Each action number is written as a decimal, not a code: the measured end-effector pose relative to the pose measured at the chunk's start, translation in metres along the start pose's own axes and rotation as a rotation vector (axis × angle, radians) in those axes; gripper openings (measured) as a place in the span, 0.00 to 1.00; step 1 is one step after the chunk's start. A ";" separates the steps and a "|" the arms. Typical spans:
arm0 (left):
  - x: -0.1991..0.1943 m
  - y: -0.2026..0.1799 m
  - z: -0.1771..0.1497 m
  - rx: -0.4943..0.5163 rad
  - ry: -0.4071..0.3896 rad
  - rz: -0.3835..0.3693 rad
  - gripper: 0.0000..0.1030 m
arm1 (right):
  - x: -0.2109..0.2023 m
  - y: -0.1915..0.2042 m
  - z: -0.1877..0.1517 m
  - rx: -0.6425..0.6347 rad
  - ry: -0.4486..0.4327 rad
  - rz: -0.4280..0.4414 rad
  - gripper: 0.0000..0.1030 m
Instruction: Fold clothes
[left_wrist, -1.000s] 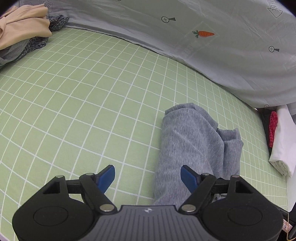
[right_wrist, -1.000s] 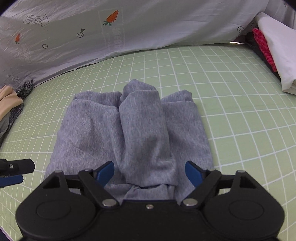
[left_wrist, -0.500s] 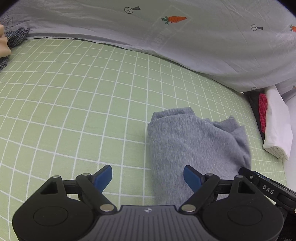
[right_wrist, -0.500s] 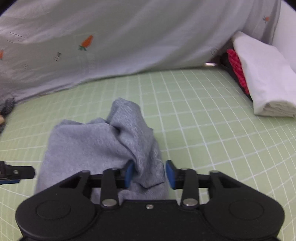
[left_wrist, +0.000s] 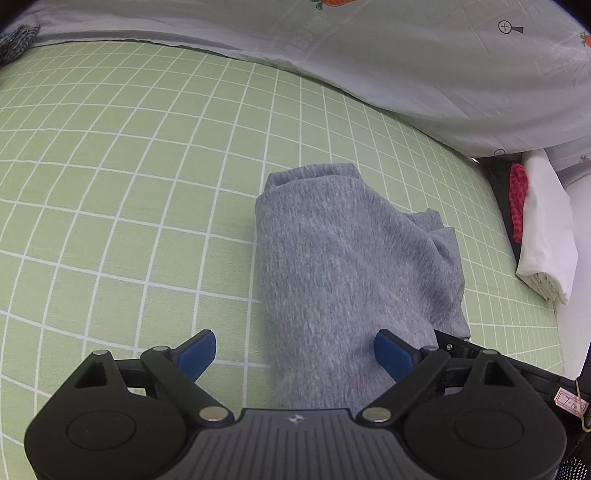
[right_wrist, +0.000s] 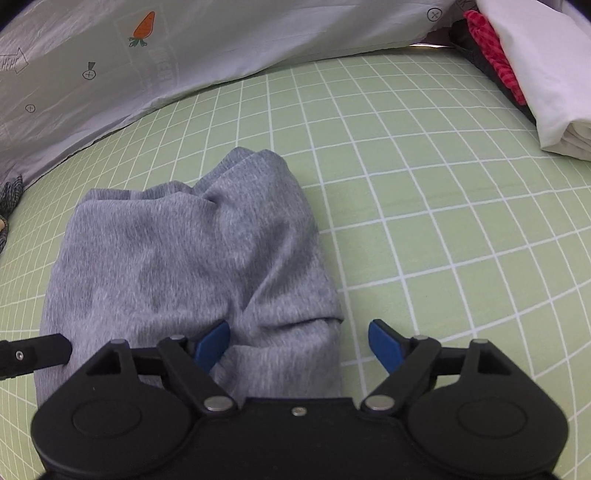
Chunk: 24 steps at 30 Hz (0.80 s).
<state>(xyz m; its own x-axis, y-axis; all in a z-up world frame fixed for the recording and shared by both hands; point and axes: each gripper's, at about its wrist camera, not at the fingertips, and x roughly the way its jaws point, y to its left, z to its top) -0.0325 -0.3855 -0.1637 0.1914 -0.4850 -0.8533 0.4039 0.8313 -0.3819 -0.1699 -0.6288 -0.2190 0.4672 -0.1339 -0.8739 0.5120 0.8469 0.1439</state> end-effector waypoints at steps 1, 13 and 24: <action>0.005 -0.002 0.002 -0.004 0.009 -0.006 0.90 | 0.001 0.000 0.001 -0.006 0.001 -0.005 0.85; 0.012 -0.020 0.008 0.069 0.050 -0.071 0.29 | -0.019 0.011 0.001 -0.047 -0.057 0.106 0.17; -0.059 -0.069 -0.040 0.144 -0.127 -0.030 0.26 | -0.103 0.037 -0.014 -0.202 -0.210 0.288 0.15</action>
<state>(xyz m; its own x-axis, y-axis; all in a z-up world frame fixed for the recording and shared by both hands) -0.1075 -0.4029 -0.1013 0.2845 -0.5472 -0.7872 0.5335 0.7726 -0.3442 -0.2097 -0.5765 -0.1302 0.7186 0.0388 -0.6943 0.1968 0.9463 0.2566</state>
